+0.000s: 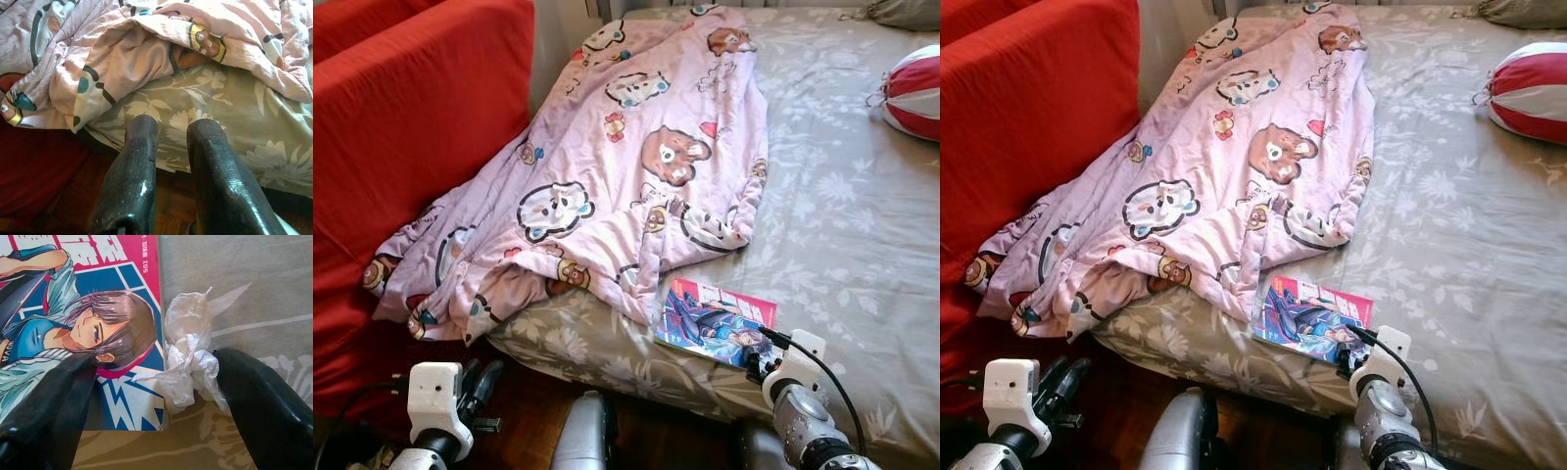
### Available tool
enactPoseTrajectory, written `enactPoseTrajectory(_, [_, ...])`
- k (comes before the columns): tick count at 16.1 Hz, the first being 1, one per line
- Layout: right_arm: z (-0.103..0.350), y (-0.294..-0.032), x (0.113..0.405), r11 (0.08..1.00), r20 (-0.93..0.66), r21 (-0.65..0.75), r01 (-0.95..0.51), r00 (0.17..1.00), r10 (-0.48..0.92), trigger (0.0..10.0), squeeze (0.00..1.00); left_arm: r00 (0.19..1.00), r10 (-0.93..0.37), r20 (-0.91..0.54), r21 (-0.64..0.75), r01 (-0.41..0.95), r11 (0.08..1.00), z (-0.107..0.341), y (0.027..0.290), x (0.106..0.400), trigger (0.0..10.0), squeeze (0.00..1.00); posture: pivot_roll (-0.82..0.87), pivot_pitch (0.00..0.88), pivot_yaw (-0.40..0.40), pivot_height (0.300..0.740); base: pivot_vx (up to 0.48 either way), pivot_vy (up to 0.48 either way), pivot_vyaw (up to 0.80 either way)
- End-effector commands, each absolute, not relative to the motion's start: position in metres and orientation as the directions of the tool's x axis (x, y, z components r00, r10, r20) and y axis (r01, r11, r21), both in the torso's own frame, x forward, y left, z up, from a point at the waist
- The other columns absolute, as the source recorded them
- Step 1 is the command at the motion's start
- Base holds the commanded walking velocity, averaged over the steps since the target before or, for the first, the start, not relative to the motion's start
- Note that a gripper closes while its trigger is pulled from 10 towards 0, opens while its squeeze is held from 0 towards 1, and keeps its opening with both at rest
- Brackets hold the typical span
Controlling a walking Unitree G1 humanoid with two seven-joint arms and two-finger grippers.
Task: Clean up the room
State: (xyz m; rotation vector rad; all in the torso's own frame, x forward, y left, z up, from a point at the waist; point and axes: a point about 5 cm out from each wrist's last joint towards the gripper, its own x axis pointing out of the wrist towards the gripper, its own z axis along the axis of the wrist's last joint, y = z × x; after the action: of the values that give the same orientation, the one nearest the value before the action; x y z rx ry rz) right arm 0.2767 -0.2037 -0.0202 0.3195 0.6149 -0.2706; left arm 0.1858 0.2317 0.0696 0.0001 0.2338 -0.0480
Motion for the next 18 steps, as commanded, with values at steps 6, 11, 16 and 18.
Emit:
enactPoseTrajectory(6, [-0.0244, -0.2001, 0.2725, 0.898, -0.610, 0.225, 0.379, 0.773, -0.173, 0.0, 0.00, 0.963, -0.032, -0.267, 0.047, 0.046, 0.998, 0.0655, 0.2393, 0.1810, 10.0, 0.00, 0.30, 0.202, 0.136, 0.629, 0.000, 0.000, 0.00])
enactPoseTrajectory(11, [-0.0281, -0.2013, 0.2678, 0.894, -0.622, 0.215, 0.392, 0.761, -0.184, 0.0, 0.00, 0.964, -0.029, -0.265, 0.059, 0.046, 0.997, 0.0643, 0.2399, 0.1810, 10.0, 0.00, 0.30, 0.197, 0.132, 0.629, 0.000, 0.000, 0.00])
enactPoseTrajectory(16, [-0.0286, -0.2023, 0.2670, 0.891, -0.626, 0.208, 0.402, 0.755, -0.194, 0.0, 0.00, 0.962, -0.028, -0.270, 0.063, 0.046, 0.997, 0.0619, 0.2389, 0.1785, 10.0, 0.00, 0.30, 0.192, 0.128, 0.629, 0.000, 0.000, 0.00])
enactPoseTrajectory(18, [-0.0273, -0.2037, 0.2680, 0.889, -0.618, 0.209, 0.407, 0.759, -0.202, 0.0, 0.00, 0.965, -0.023, -0.260, 0.058, 0.040, 0.998, 0.0626, 0.2382, 0.1817, 10.0, 0.00, 0.30, 0.185, 0.123, 0.629, 0.000, 0.000, 0.00])
